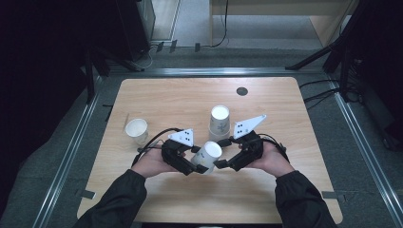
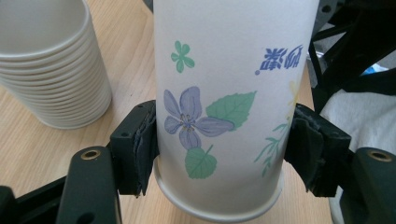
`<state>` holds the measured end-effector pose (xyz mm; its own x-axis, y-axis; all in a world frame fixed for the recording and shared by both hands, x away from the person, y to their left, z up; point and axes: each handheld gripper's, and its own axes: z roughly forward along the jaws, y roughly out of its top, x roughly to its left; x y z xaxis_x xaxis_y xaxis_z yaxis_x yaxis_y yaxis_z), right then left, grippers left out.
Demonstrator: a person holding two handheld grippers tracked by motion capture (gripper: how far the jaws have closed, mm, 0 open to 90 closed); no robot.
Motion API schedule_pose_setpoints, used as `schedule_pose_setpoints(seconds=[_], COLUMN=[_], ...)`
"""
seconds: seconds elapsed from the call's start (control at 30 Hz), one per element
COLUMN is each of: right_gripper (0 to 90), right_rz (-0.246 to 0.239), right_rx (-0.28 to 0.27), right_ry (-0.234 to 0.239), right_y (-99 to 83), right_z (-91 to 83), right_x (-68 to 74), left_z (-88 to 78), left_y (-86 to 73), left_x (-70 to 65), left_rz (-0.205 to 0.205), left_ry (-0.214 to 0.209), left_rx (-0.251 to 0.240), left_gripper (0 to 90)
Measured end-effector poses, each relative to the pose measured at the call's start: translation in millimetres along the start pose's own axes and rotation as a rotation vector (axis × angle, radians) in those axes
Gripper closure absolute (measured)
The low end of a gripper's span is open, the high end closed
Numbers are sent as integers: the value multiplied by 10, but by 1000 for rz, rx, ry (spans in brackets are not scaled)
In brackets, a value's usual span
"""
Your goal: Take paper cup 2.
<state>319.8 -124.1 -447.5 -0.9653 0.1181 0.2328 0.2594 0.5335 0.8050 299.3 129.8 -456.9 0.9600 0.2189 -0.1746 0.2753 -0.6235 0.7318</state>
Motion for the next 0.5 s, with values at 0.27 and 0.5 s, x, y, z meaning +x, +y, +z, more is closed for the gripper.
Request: schedule_pose_setpoints(seconds=[0.27, 0.5], right_gripper=[222, 222], right_rz=[-4, 3], right_rx=[4, 14], right_ry=[-31, -49], right_y=[-97, -140], right_z=[-4, 22], right_x=[-15, -19], left_z=[-101, -156], left_y=[27, 64], left_x=[33, 52], left_rz=[10, 13], left_ry=[17, 34], left_rx=[49, 90], left_gripper=[310, 312])
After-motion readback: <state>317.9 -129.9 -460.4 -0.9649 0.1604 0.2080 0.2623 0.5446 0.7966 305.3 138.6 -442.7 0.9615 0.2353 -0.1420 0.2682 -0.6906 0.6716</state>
